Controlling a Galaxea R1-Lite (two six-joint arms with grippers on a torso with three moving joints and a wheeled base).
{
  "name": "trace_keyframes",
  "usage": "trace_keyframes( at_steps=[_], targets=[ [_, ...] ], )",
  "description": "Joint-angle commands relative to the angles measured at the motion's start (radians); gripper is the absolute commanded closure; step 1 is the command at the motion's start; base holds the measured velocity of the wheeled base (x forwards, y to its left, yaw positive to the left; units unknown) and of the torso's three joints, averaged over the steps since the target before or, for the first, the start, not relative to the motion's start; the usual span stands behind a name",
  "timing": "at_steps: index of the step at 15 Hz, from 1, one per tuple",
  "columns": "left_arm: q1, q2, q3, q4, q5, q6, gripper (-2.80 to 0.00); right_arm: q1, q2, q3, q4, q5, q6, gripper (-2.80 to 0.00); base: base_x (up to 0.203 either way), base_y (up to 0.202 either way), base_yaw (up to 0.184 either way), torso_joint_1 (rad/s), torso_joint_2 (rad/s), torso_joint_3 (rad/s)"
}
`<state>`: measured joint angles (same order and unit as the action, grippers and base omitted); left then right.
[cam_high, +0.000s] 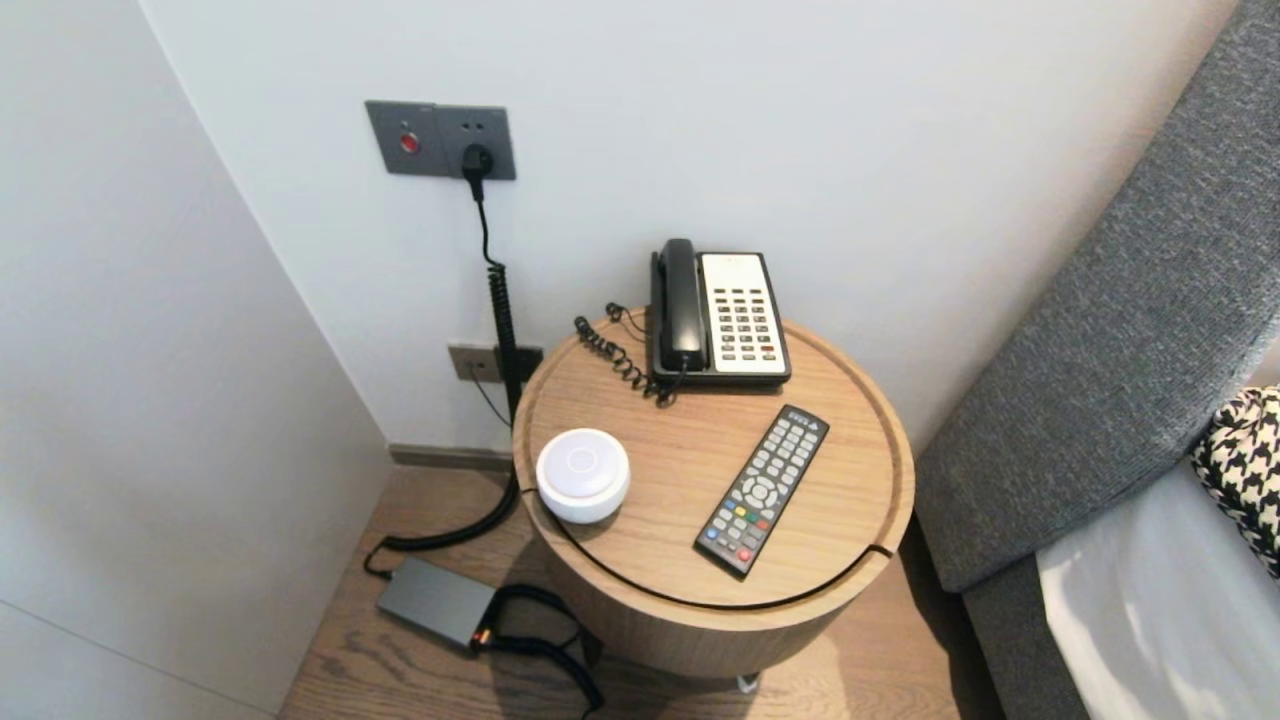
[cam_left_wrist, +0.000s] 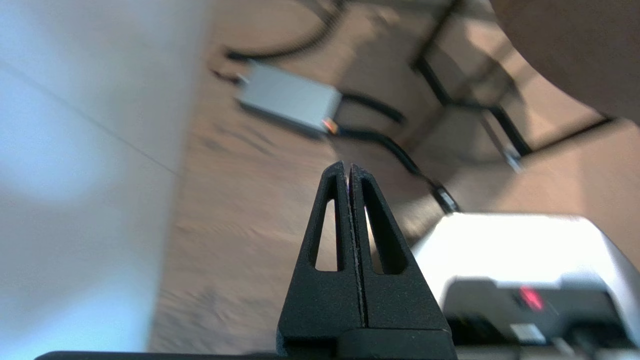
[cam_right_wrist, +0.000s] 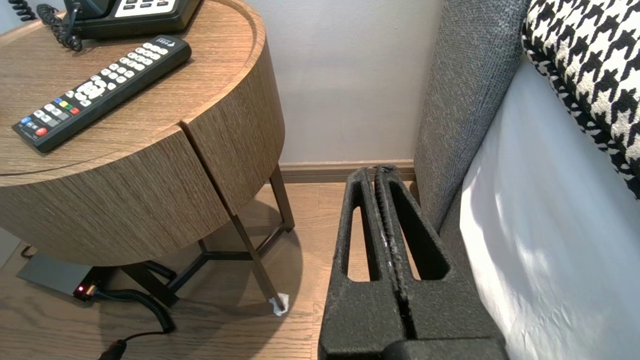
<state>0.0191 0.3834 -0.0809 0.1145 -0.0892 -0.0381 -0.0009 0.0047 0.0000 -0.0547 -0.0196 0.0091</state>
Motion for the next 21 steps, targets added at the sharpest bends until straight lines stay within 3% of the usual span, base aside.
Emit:
trace_keyframes(
  at_steps=[1, 7, 11, 15, 18, 20, 21],
  targets=[
    [-0.003, -0.099, 0.013, -0.005, 0.029, 0.002, 0.0, 0.0, 0.001, 0.026, -0.001, 0.0, 0.0, 0.0, 0.0, 0.0, 0.0, 0.0, 0.0, 0.0],
    [-0.008, -0.25, 0.012, -0.002, 0.041, 0.005, 0.0, 0.0, 0.001, 0.026, -0.001, 0.0, 0.0, 0.0, 0.0, 0.0, 0.0, 0.0, 0.0, 0.0],
    [-0.008, -0.378, 0.007, 0.014, 0.05, 0.056, 0.0, 0.001, 0.001, 0.026, -0.001, 0.0, 0.0, 0.0, 0.0, 0.0, 0.0, 0.0, 0.0, 0.0],
    [-0.014, -0.384, 0.031, 0.009, 0.091, 0.053, 0.0, 0.001, 0.001, 0.026, -0.001, 0.0, 0.0, 0.0, 0.0, 0.0, 0.0, 0.0, 0.0, 0.0],
    [-0.013, -0.385, 0.051, -0.039, 0.098, 0.051, 0.0, 0.0, 0.001, 0.026, -0.001, 0.0, 0.0, 0.0, 0.0, 0.0, 0.0, 0.0, 0.0, 0.0],
    [-0.013, -0.385, 0.089, -0.154, 0.095, 0.059, 0.0, 0.001, 0.001, 0.026, -0.001, 0.0, 0.0, 0.0, 0.0, 0.0, 0.0, 0.0, 0.0, 0.0],
    [-0.013, -0.385, 0.093, -0.133, 0.095, 0.064, 0.0, 0.001, 0.001, 0.026, -0.001, 0.0, 0.0, 0.0, 0.0, 0.0, 0.0, 0.0, 0.0, 0.0]
  ],
)
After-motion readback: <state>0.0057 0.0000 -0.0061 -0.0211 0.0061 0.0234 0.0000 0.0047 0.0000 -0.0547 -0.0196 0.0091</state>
